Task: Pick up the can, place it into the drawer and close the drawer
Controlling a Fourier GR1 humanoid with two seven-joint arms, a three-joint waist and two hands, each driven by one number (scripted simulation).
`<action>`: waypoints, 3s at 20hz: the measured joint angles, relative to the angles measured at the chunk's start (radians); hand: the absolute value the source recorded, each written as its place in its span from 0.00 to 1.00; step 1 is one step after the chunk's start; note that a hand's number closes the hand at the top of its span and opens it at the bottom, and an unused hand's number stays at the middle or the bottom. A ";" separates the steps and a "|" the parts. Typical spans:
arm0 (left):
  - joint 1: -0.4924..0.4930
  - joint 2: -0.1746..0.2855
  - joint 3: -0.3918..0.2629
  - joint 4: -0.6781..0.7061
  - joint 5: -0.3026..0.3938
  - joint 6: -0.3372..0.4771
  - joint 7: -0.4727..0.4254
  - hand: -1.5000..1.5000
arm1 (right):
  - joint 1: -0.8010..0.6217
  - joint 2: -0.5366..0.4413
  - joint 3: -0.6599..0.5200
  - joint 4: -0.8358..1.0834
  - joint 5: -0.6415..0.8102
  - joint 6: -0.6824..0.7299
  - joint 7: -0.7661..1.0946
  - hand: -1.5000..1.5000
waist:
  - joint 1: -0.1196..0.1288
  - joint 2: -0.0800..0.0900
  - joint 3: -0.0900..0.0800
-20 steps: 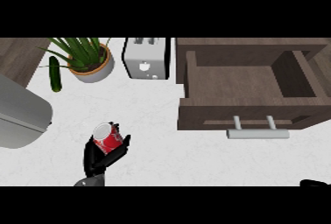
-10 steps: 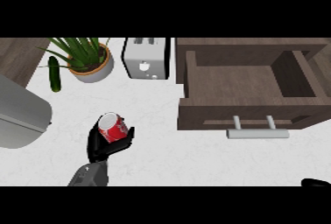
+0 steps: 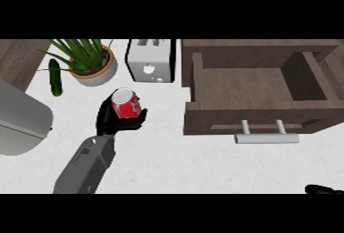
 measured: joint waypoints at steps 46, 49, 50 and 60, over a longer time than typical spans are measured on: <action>-0.997 -0.072 -0.162 0.143 0.019 0.358 0.702 1.00 | -0.113 -0.062 -0.025 -0.003 -0.021 -0.013 0.093 0.00 | -0.055 0.013 0.002; -1.035 -0.072 -0.196 0.191 0.048 0.377 0.692 1.00 | -0.132 -0.065 -0.018 -0.001 -0.019 -0.018 0.100 0.00 | -0.063 0.015 0.003; -1.044 -0.072 -0.207 0.204 0.055 0.388 0.685 1.00 | -0.144 -0.073 -0.022 0.003 -0.020 -0.020 0.109 0.00 | -0.066 0.015 0.003; -1.084 -0.072 -0.269 0.311 0.120 0.506 0.626 0.00 | -0.171 -0.076 0.007 0.017 -0.008 -0.016 0.110 0.00 | -0.093 0.023 0.004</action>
